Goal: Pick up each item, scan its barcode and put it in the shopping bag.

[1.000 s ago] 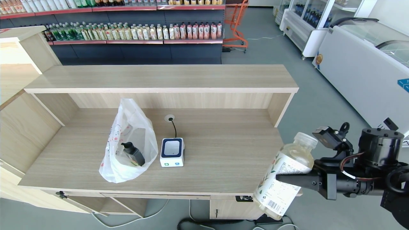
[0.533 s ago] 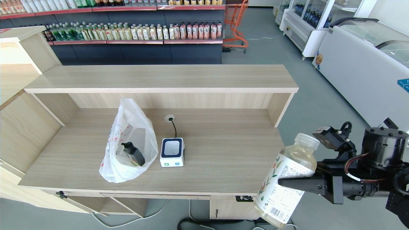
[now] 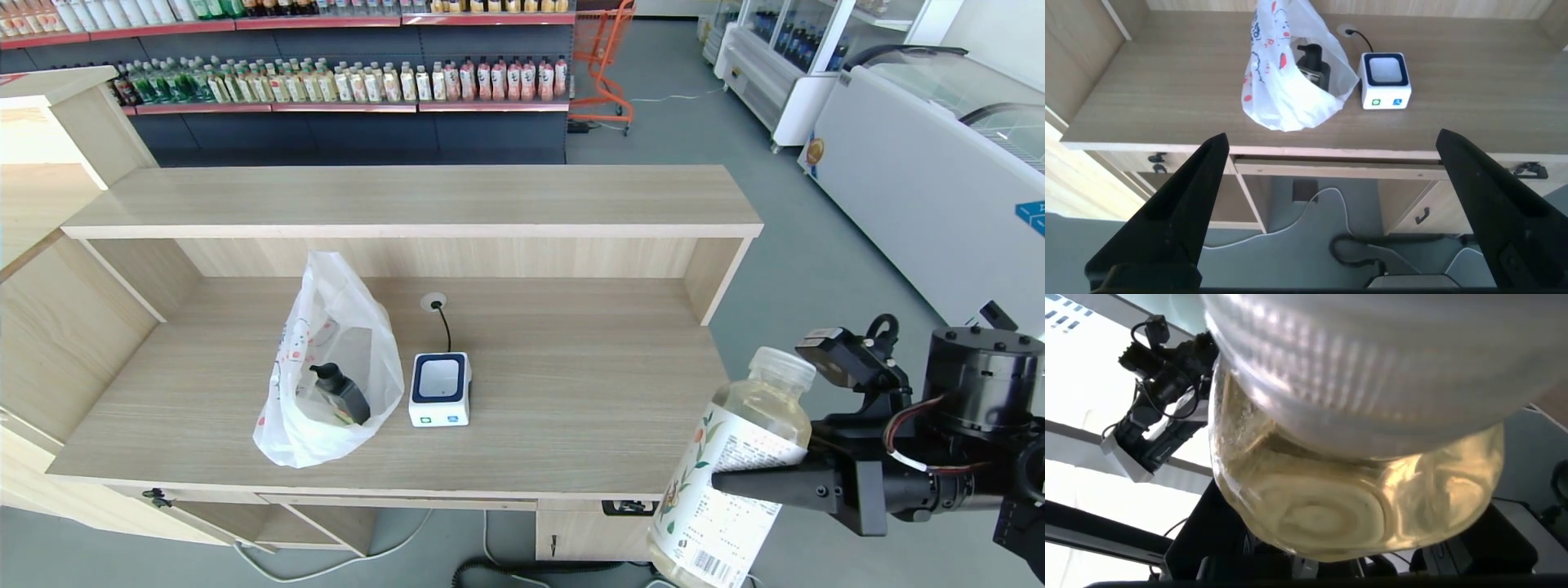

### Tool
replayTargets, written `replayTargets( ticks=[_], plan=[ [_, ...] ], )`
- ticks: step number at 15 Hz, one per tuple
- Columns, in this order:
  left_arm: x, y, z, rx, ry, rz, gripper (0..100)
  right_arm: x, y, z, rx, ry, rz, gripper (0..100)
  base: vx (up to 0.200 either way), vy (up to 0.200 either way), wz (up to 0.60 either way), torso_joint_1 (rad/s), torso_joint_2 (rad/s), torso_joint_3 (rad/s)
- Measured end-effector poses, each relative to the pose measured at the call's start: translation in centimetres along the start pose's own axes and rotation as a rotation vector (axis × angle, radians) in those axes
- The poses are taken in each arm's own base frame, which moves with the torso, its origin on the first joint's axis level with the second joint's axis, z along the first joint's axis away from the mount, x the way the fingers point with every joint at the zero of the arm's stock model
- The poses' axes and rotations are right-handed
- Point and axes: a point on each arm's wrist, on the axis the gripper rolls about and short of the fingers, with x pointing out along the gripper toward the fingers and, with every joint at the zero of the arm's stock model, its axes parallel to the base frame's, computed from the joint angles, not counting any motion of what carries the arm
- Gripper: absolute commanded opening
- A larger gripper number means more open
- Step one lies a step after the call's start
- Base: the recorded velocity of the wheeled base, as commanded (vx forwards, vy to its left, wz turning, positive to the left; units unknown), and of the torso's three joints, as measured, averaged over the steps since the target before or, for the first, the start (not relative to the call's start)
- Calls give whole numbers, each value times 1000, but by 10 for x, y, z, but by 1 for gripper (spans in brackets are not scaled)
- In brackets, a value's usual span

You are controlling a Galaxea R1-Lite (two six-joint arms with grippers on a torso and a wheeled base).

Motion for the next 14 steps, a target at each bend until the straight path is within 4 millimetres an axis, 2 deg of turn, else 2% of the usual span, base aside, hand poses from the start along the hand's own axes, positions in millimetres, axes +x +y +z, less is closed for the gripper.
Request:
replayTargets(
  ticks=[14],
  plan=[
    [0, 0, 0, 0, 0, 0, 100, 1, 3, 3, -59, -8, -9, 0, 0, 0, 0, 0, 0, 0]
  ],
)
